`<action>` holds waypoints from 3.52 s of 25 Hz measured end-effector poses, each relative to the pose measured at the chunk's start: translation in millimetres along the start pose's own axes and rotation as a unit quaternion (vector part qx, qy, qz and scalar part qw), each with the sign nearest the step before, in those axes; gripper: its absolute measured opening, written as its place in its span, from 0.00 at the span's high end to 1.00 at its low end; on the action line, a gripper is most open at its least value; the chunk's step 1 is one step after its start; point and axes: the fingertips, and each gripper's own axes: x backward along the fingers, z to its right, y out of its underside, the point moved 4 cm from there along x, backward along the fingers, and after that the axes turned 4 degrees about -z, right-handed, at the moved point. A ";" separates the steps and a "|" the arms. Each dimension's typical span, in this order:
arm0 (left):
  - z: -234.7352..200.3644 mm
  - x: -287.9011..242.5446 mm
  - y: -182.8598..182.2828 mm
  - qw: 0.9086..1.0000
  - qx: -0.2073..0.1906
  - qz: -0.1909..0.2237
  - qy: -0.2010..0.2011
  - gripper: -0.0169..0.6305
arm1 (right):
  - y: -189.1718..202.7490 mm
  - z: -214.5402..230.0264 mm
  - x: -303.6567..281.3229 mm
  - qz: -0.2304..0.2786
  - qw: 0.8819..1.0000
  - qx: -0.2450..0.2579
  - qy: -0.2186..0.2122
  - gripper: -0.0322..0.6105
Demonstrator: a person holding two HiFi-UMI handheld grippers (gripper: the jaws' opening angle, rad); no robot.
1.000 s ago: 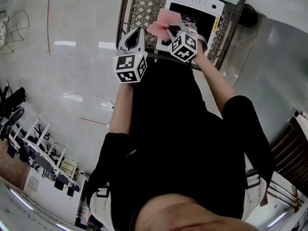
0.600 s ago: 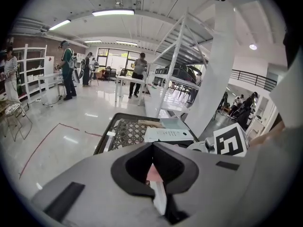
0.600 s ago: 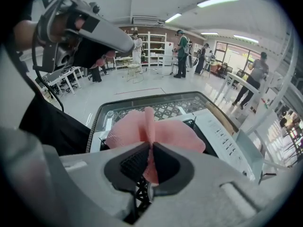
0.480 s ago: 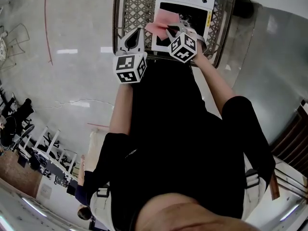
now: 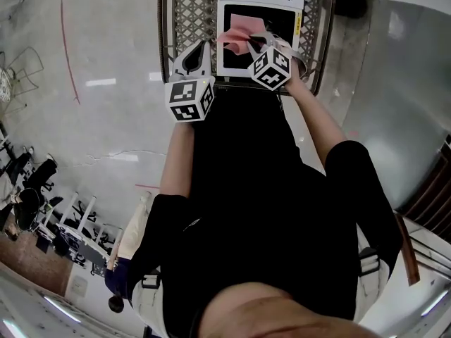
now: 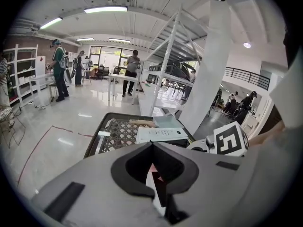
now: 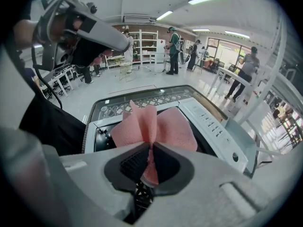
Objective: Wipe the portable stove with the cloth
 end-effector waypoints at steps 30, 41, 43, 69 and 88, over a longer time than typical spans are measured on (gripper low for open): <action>43.8 -30.0 -0.6 0.997 -0.046 -0.024 0.057 0.98 | 75.9 31.9 37.6 -0.029 0.995 -0.068 0.066 0.91; 59.6 -36.2 -4.8 0.995 -0.057 -0.029 0.070 0.97 | 117.6 53.2 55.3 -0.051 0.988 -0.119 0.083 0.91; 61.6 -38.3 -4.1 0.995 -0.059 -0.030 0.072 0.97 | 125.1 55.9 55.9 -0.055 0.987 -0.126 0.084 0.91; -8.0 29.0 24.6 0.999 0.030 0.009 -0.042 0.97 | -46.9 6.6 75.1 0.110 0.994 0.009 0.007 0.91; -72.7 97.9 71.9 0.996 0.079 0.022 -0.033 0.98 | -46.4 -153.3 -17.8 -0.020 0.989 0.140 -0.043 0.91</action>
